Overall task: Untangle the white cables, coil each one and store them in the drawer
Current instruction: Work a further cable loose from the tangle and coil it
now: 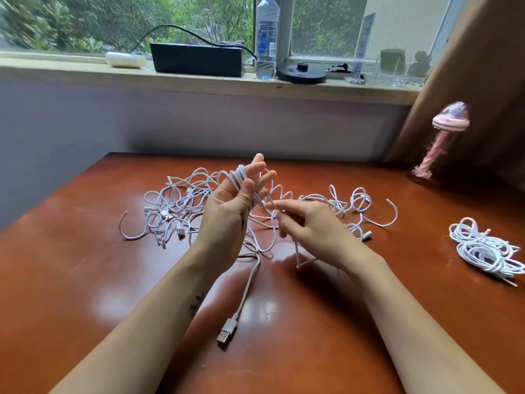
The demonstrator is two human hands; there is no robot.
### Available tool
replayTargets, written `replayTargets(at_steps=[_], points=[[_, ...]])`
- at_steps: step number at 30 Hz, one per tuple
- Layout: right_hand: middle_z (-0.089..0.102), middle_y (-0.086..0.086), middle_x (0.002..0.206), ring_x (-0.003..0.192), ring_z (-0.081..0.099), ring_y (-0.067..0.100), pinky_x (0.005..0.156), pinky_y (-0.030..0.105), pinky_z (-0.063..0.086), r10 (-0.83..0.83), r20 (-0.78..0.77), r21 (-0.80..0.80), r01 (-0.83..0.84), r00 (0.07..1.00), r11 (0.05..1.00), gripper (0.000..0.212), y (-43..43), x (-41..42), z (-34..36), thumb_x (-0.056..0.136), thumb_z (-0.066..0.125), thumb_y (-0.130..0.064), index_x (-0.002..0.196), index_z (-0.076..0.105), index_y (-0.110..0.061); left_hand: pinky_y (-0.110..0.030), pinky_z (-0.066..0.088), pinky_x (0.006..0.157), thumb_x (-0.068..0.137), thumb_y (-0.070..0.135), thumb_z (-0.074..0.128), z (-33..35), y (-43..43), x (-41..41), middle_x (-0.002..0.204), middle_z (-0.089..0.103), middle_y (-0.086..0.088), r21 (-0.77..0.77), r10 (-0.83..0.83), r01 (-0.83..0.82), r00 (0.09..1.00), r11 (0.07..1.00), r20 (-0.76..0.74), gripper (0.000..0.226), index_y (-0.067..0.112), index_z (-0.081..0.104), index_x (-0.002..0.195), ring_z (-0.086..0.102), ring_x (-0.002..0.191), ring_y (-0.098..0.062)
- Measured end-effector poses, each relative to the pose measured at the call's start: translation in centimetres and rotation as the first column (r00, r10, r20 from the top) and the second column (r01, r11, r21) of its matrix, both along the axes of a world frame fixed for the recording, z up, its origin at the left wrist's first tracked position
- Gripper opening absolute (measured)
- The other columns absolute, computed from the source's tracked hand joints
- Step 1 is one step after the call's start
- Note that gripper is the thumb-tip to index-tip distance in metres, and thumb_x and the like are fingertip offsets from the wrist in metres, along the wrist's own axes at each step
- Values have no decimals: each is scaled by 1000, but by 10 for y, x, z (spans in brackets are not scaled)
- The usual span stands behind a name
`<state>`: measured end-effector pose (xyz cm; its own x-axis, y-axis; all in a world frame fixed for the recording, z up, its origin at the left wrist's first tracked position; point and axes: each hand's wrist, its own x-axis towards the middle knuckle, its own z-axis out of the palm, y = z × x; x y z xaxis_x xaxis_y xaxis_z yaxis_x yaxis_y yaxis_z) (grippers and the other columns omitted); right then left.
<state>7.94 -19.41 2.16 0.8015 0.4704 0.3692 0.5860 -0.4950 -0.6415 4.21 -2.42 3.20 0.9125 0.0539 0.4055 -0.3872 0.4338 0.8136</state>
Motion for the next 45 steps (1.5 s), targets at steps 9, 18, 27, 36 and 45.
replayTargets(at_steps=[9,18,27,36,45], points=[[69,-2,66,58,62,22,64,33,55,79,-41,-88,-82,996,993,16,3,-8,5,103,56,-17,111,70,-18,-17,43,88,106,9,45,-9,11,5,143,58,3,535,359,-498,866,682,348,35,31,56,132,57,100,3],[66,-11,70,72,64,21,64,40,52,-62,368,-214,150,928,965,33,1,-3,7,96,48,-50,103,72,-29,-50,48,83,100,26,36,-30,18,17,106,68,-16,844,213,-484,872,230,442,32,4,60,104,60,96,-35],[68,-14,74,68,60,5,58,28,44,-275,590,74,289,759,954,25,-11,-8,23,84,72,-56,89,75,-32,-42,41,64,103,24,41,-18,9,2,69,55,10,791,115,-469,878,392,464,27,24,50,78,51,65,-19],[67,2,86,77,61,23,74,39,51,-180,581,141,120,794,983,25,-18,5,21,93,71,-34,104,74,-12,-20,28,54,95,28,48,-11,3,-5,60,39,11,555,-47,39,999,831,0,34,1,68,91,33,56,-9],[71,-9,79,67,62,3,65,15,46,-142,211,197,101,967,975,21,-14,5,10,104,55,-20,111,74,-19,-17,45,71,103,16,45,-6,-8,-13,78,69,-7,307,-290,285,956,908,-31,26,2,64,113,59,69,-13]])
